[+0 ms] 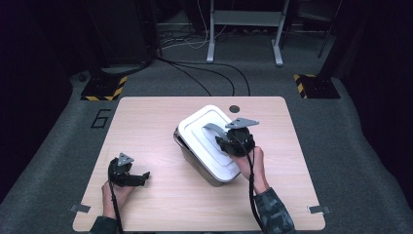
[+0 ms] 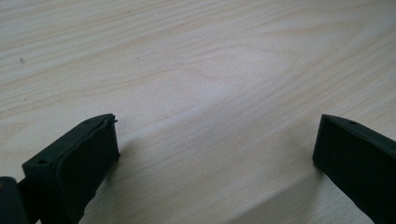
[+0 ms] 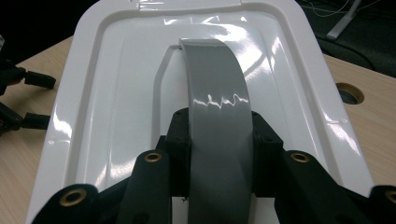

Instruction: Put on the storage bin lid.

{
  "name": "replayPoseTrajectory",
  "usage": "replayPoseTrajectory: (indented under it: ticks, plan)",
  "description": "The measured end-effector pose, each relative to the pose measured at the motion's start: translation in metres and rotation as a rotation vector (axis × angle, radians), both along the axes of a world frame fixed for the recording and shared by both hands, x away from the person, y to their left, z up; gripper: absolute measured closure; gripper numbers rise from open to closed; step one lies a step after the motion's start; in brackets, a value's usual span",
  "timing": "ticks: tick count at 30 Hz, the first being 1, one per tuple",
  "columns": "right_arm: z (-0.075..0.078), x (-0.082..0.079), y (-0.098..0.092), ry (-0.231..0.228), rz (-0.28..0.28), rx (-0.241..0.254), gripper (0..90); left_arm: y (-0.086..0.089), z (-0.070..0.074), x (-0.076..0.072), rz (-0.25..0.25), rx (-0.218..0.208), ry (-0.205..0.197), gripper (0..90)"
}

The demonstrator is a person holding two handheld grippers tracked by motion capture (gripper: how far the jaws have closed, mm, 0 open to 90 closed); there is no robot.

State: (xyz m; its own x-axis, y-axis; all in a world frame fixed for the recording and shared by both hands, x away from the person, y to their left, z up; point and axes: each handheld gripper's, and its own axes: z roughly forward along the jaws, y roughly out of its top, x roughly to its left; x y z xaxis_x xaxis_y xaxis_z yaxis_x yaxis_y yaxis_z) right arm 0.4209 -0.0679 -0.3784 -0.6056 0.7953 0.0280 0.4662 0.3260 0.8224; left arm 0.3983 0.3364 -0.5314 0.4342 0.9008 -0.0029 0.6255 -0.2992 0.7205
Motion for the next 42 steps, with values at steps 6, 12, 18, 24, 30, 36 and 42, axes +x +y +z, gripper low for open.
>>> replayPoseTrajectory:
  ticks: [6, 12, 18, 24, 30, 36, 42]
  plan:
    - [-0.004, -0.005, 0.0, -0.029, -0.014, 0.016, 66.3, 0.0, 0.0, 0.0, 0.001, 0.001, -0.001, 0.0]
    - [0.007, -0.001, 0.009, -0.026, 0.002, -0.03, 52.8, 0.0, 0.0, 0.0, 0.0, 0.0, 0.0, 0.0]
    - [0.012, 0.004, 0.012, -0.029, -0.01, -0.073, 41.1, 0.0, 0.0, 0.0, -0.001, 0.001, 0.001, 0.0]
    - [0.015, 0.002, 0.013, -0.035, -0.001, -0.075, 35.5, 0.0, 0.0, 0.0, -0.001, 0.001, 0.001, 0.0]
    - [0.021, 0.0, 0.013, -0.026, 0.015, -0.07, 29.2, 0.0, 0.0, 0.0, -0.001, 0.001, 0.001, 0.0]
    - [0.021, 0.0, 0.016, -0.036, 0.029, -0.088, 37.8, 0.0, 0.0, 0.0, -0.001, 0.0, 0.001, 0.0]
    - [0.022, 0.002, 0.027, -0.027, 0.045, -0.098, 66.2, 0.0, 0.0, 0.0, -0.002, 0.002, 0.001, 0.0]
